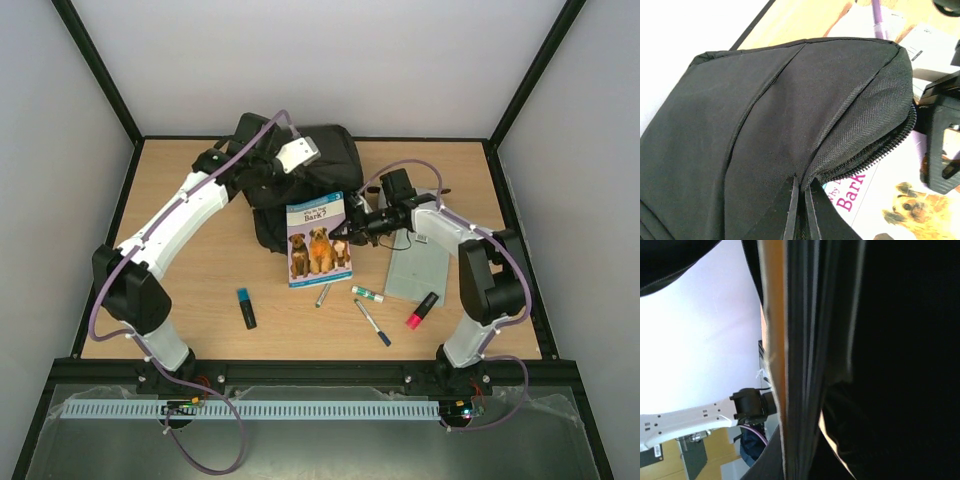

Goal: Pack the student bag
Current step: Place the book in the student bag.

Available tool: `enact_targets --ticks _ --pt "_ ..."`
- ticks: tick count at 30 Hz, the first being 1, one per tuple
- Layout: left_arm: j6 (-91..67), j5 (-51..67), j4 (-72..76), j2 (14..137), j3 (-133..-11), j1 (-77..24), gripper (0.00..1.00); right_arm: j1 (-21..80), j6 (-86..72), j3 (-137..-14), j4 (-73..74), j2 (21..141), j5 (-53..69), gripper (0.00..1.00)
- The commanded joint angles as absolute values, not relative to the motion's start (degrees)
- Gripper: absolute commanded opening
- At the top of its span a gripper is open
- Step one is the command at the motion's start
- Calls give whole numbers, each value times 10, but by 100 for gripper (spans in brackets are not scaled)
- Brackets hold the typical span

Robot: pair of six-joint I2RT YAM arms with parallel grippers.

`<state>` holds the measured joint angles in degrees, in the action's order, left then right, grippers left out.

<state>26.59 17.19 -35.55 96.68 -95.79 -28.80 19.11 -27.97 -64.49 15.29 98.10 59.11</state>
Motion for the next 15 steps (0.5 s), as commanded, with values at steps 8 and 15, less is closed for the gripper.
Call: enact_targets --ticks 8,15 --pt "280 226 -322 931 -957 -287 2 202 -372 -719 82 1049 575 1" --pt "286 231 -325 930 -954 -286 2 201 -375 -734 96 1069 500 1"
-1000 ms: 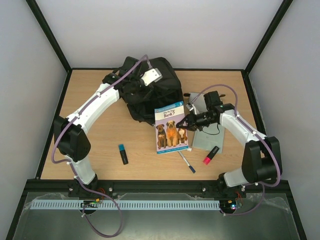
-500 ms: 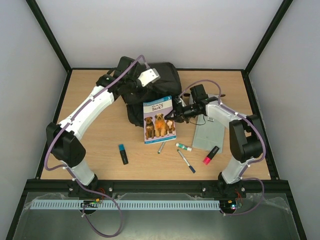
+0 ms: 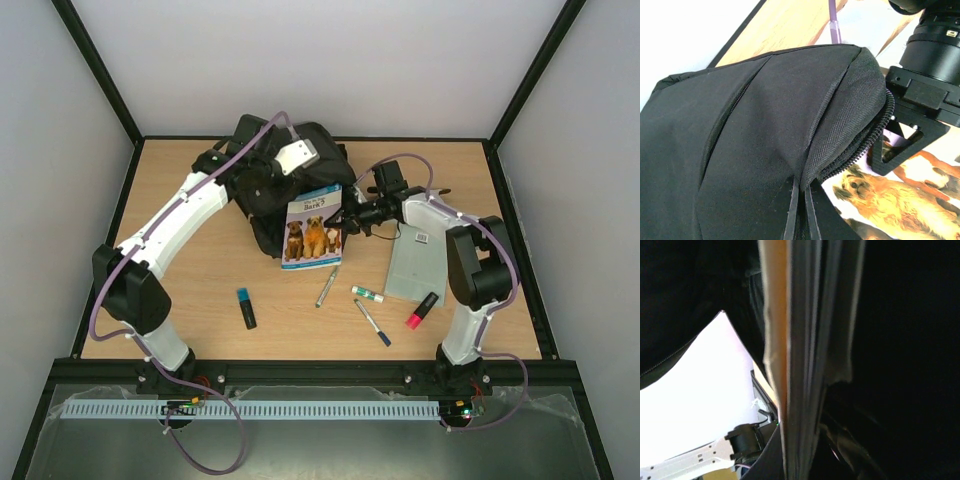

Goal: Pack the student bag
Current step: Place the book in the student bag.

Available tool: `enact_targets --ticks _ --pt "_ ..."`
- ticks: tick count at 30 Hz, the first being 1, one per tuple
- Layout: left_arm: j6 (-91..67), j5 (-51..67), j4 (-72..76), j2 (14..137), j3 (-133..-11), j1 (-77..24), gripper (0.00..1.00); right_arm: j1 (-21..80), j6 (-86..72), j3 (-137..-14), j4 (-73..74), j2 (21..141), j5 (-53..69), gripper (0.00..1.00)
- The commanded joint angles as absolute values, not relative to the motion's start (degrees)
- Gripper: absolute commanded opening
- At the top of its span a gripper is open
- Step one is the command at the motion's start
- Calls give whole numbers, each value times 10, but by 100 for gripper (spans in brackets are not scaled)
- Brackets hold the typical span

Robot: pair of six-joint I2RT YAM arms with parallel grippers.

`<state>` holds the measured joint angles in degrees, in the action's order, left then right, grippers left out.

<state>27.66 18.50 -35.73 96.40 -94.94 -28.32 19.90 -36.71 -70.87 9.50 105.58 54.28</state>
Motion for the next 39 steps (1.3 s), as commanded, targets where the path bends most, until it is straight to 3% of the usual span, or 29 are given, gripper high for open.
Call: enact_targets --ticks 1,12,23,26,30,32,36,39 --pt "286 231 -325 929 -951 -285 2 202 -374 -737 96 1070 501 1" --pt "246 208 -297 952 -960 -269 2 226 -300 -762 124 1044 536 1" --pt "262 281 -315 961 -964 -263 2 250 -283 -796 94 1080 659 1" --pt "272 315 -329 954 -964 -260 2 250 -286 -805 126 1092 596 2" --pt "281 342 -338 943 -959 -260 2 250 -298 -811 143 1103 496 14" --pt "284 340 -341 939 -953 -260 2 250 -303 -817 149 1108 455 29" --pt "290 336 -343 933 -937 -258 2 250 -299 -820 158 1113 423 48" --pt "293 334 -343 936 -928 -255 2 250 -271 -816 180 1092 396 56"
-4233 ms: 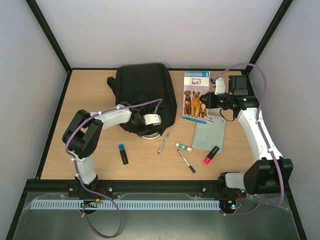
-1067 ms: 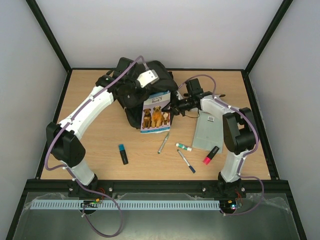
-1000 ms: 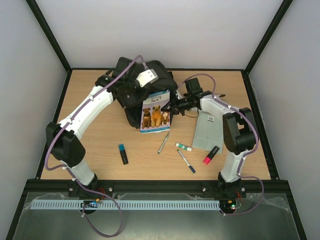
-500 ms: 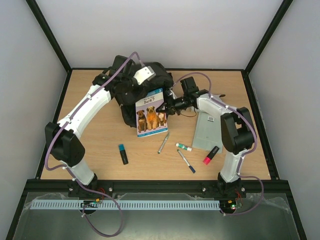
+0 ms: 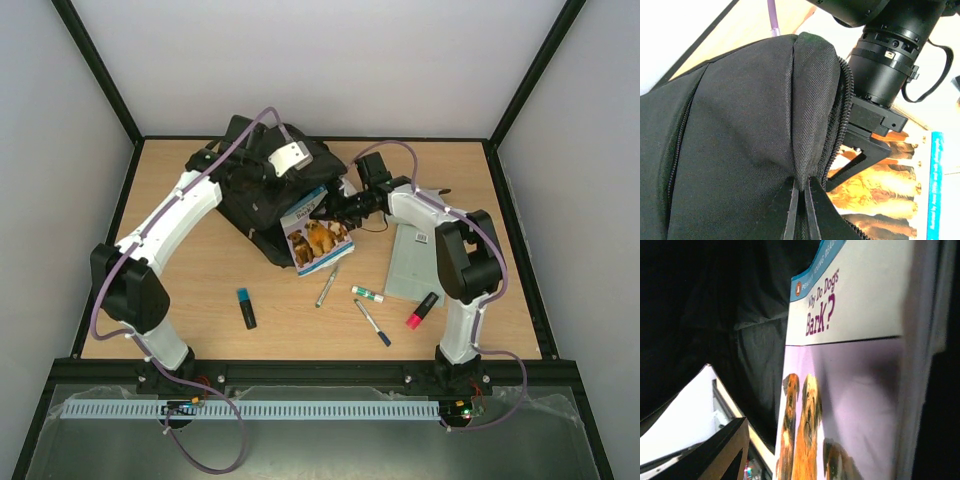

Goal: Pack the student bag
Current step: Place the book in the student bag.

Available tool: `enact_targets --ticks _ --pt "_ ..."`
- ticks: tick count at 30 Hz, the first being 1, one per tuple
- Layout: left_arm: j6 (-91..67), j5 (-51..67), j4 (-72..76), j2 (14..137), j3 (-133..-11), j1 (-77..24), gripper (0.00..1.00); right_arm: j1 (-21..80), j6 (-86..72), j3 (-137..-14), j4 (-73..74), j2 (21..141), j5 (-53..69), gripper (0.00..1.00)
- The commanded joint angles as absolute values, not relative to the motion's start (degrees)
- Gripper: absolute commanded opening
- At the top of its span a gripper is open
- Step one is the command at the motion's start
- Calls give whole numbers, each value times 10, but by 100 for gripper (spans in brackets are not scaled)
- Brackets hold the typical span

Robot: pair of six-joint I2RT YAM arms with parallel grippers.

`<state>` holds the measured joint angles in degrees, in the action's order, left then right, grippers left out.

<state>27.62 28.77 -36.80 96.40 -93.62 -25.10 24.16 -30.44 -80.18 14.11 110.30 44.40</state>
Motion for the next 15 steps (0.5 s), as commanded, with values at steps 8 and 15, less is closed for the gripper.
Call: enact_targets --ticks 8,15 --pt "293 341 -336 947 -922 -243 2 250 -123 -769 272 970 256 83" --pt "293 358 -344 949 -919 -234 2 250 -24 -751 317 910 233 86"
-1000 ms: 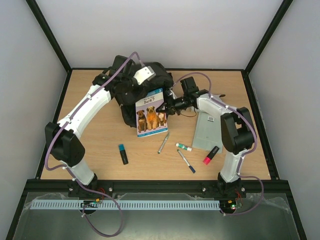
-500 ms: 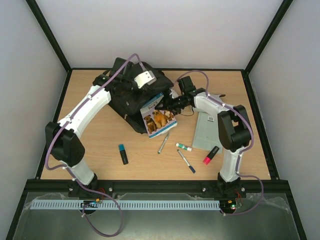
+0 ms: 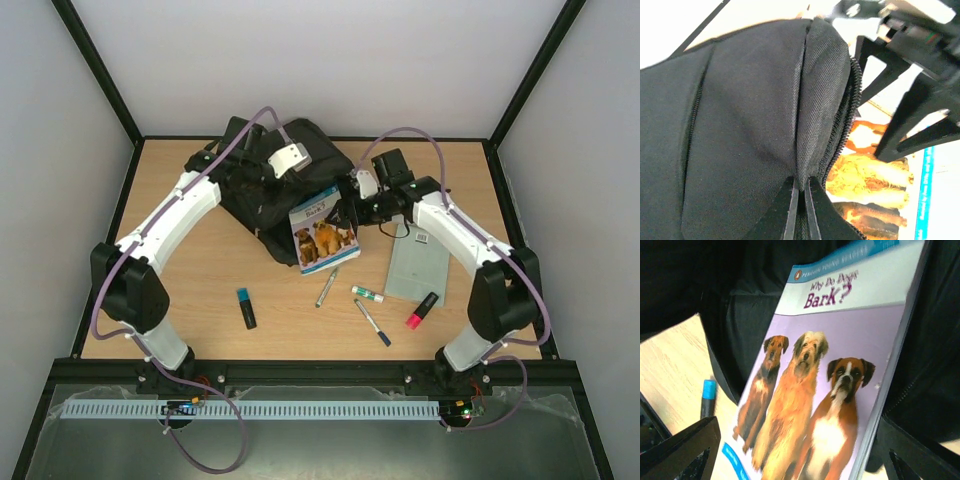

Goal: Pack the student bag
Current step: Place the book in the student bag.

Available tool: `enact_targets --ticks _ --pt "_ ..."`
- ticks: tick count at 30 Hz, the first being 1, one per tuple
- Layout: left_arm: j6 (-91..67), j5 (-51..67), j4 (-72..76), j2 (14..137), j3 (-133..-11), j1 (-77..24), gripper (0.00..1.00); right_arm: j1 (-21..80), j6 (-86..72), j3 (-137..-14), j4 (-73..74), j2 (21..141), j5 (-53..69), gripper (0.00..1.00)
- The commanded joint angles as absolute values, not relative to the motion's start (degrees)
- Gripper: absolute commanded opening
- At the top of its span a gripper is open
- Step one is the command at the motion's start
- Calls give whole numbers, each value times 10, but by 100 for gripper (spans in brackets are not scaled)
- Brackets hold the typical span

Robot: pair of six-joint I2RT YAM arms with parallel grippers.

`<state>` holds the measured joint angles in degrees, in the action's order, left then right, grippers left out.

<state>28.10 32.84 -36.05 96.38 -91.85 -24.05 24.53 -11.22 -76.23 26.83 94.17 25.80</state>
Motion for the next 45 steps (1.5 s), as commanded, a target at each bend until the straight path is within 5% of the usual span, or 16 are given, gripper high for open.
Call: enact_targets --ticks 1,11,21,37,45 --pt "294 360 -344 949 -918 -234 2 250 -16 -748 323 905 234 86" --pt "283 373 -339 955 -924 -233 2 264 194 -709 380 807 309 63" --pt "291 403 -362 953 -924 -228 2 399 527 -659 387 782 141 62" --pt "308 441 -383 941 -919 -229 2 449 621 -595 260 854 13 64" --pt "317 448 -390 942 -924 -229 2 449 613 -633 191 917 -62 46"
